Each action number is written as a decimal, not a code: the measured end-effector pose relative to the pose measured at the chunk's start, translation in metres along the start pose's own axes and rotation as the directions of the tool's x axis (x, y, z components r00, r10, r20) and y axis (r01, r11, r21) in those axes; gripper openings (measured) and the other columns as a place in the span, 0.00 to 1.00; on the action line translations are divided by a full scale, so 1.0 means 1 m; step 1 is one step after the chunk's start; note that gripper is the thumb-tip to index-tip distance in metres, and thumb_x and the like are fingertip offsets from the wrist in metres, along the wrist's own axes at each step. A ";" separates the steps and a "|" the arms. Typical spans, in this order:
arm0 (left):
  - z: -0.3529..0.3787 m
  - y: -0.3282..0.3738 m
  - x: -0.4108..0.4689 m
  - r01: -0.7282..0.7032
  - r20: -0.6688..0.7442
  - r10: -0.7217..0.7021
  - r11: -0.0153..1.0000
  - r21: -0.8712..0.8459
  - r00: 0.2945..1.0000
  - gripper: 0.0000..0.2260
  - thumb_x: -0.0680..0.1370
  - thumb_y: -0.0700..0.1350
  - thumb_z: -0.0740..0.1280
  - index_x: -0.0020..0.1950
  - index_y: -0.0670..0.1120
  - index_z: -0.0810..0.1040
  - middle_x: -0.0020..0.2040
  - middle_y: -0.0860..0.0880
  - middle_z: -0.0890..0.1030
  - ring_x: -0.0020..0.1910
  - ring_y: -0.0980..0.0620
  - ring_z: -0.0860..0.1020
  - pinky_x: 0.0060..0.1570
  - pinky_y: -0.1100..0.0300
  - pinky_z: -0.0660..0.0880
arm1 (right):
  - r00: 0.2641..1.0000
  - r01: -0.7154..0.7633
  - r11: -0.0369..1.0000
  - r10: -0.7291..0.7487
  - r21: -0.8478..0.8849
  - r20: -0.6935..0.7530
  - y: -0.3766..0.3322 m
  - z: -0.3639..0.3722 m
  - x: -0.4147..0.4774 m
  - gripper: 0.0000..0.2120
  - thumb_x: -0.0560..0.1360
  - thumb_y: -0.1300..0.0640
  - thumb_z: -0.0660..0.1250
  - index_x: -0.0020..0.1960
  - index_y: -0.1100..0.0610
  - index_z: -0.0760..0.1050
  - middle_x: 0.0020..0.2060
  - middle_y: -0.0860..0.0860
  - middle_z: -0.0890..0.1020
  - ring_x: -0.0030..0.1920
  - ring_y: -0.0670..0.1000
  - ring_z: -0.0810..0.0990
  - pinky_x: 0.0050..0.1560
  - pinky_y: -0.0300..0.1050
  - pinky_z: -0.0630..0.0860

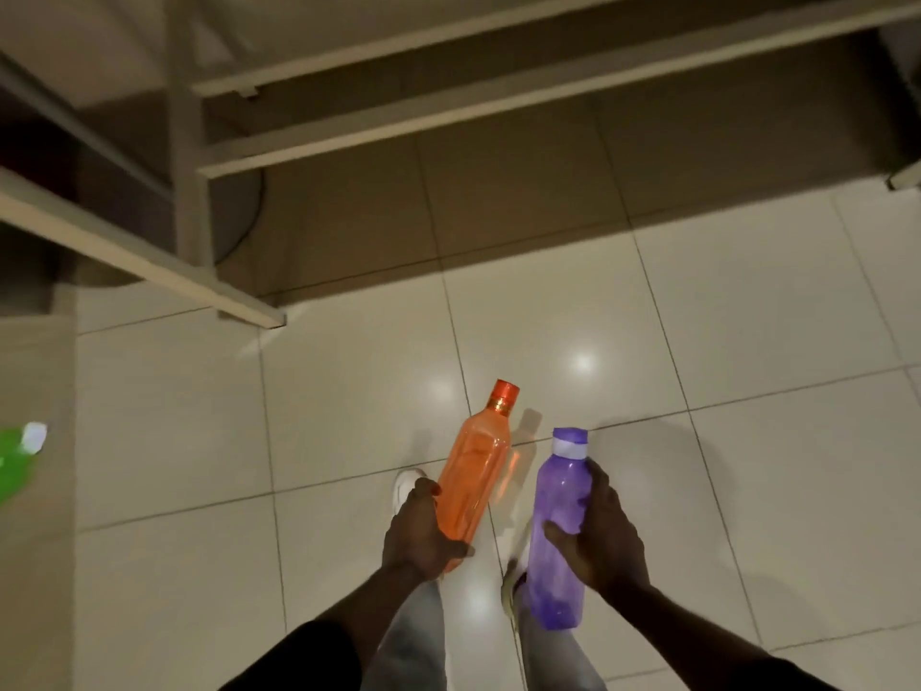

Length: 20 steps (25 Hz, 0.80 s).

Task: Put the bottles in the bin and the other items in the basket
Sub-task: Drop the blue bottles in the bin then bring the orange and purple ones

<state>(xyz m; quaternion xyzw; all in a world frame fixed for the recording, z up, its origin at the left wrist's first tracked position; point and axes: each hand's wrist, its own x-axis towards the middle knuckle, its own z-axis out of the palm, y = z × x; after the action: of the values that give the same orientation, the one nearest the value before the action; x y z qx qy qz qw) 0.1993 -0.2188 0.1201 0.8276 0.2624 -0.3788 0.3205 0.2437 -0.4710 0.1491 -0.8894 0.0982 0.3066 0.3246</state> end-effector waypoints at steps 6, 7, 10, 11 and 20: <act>-0.066 -0.023 -0.125 0.101 -0.141 -0.134 0.970 -0.219 0.981 0.47 0.58 0.60 0.86 0.69 0.48 0.68 0.63 0.47 0.81 0.57 0.42 0.82 0.55 0.47 0.82 | 0.977 0.205 0.959 -0.188 -0.195 0.105 -0.096 -0.088 -0.052 0.48 0.69 0.49 0.81 0.80 0.54 0.57 0.65 0.54 0.78 0.55 0.54 0.80 0.41 0.38 0.71; -0.075 -0.031 -0.143 0.108 -0.172 -0.155 0.960 -0.257 0.973 0.47 0.57 0.60 0.86 0.69 0.47 0.68 0.63 0.46 0.81 0.56 0.42 0.82 0.53 0.48 0.81 | 0.964 0.256 0.939 -0.230 -0.230 0.135 -0.112 -0.097 -0.059 0.48 0.69 0.48 0.81 0.80 0.53 0.57 0.65 0.53 0.77 0.55 0.54 0.80 0.42 0.39 0.72; -0.098 -0.056 -0.191 0.111 -0.247 -0.212 0.923 -0.368 0.945 0.49 0.57 0.60 0.86 0.70 0.47 0.68 0.61 0.47 0.81 0.54 0.43 0.82 0.48 0.52 0.79 | 0.932 0.347 0.884 -0.287 -0.315 0.221 -0.159 -0.107 -0.077 0.49 0.68 0.45 0.80 0.80 0.46 0.54 0.65 0.51 0.76 0.55 0.55 0.81 0.44 0.43 0.74; -0.104 -0.067 -0.206 0.106 -0.276 -0.228 0.912 -0.396 0.934 0.49 0.56 0.61 0.86 0.70 0.47 0.68 0.60 0.48 0.81 0.53 0.44 0.83 0.47 0.52 0.79 | 0.915 0.390 0.853 -0.314 -0.347 0.254 -0.175 -0.101 -0.083 0.49 0.69 0.45 0.79 0.80 0.46 0.53 0.66 0.51 0.76 0.56 0.57 0.82 0.47 0.46 0.76; -0.150 -0.160 -0.276 0.141 -0.335 -0.417 0.778 -0.613 0.845 0.50 0.54 0.65 0.84 0.70 0.50 0.67 0.60 0.51 0.80 0.53 0.47 0.82 0.51 0.50 0.81 | 0.754 0.651 0.632 -0.478 -0.420 0.451 -0.325 0.014 -0.128 0.47 0.68 0.42 0.75 0.79 0.43 0.51 0.63 0.50 0.77 0.55 0.59 0.83 0.49 0.54 0.81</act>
<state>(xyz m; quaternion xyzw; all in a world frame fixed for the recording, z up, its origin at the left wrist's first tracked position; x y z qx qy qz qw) 0.0010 -0.0574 0.3631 0.7093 0.5528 -0.1247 0.4192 0.2570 -0.2147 0.3866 -0.8712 -0.3317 0.3322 0.1438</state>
